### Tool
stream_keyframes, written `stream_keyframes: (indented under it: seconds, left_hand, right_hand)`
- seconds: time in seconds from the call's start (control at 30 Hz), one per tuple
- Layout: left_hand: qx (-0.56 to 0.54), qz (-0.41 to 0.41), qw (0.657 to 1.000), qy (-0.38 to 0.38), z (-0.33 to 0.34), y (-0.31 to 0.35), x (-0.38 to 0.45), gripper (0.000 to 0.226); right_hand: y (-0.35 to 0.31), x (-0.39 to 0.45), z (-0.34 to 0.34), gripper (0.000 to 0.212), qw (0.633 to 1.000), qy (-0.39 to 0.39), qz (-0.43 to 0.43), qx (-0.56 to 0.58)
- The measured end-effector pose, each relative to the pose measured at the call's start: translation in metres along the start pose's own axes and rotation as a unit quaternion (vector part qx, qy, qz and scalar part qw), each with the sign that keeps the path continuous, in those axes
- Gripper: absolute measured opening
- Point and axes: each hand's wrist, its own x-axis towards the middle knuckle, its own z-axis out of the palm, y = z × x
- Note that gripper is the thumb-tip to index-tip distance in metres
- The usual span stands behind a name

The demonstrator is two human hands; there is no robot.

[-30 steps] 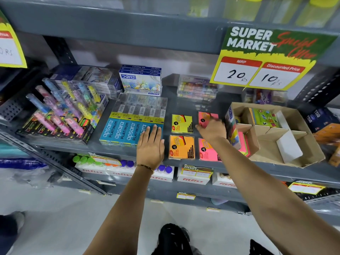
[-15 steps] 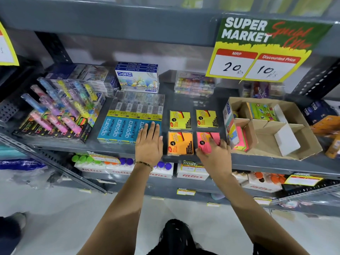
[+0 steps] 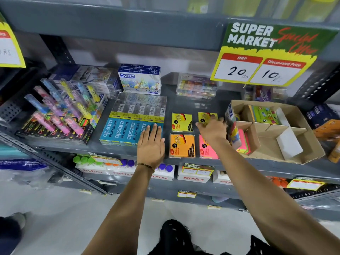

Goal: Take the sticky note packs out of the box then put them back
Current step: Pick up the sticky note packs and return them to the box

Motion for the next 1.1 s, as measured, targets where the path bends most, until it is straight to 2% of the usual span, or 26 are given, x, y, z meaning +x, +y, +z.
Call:
stream_keyframes:
  seconds: [0.07, 0.13, 0.23, 0.4, 0.73, 1.1]
  left_hand:
    - [-0.006, -0.002, 1.000, 0.000, 0.000, -0.001, 0.000, 0.054]
    - [-0.010, 0.001, 1.000, -0.004, 0.000, 0.000, -0.001, 0.060]
    - [-0.015, -0.002, 1.000, -0.005, -0.001, -0.001, -0.001, 0.064]
    - [-0.024, 0.004, 1.000, 0.007, -0.001, -0.002, -0.001, 0.062]
    - [-0.032, -0.006, 0.999, 0.000, 0.000, -0.002, -0.002, 0.061]
    - [-0.008, -0.004, 1.000, -0.010, -0.004, 0.001, -0.002, 0.058]
  right_hand:
    - [-0.004, 0.014, 0.002, 0.069, 0.999, -0.030, 0.007, -0.044]
    - [-0.005, 0.021, 0.000, 0.069, 0.998, -0.027, 0.014, -0.051]
    - [-0.013, 0.022, -0.001, 0.072, 1.000, 0.005, 0.023, -0.010]
    - [-0.051, 0.004, 0.017, 0.075, 0.999, 0.012, -0.037, 0.037]
    - [-0.069, -0.012, 0.038, 0.088, 0.999, -0.014, -0.025, -0.031]
    - [-0.075, -0.016, 0.043, 0.077, 0.999, 0.009, -0.028, -0.017]
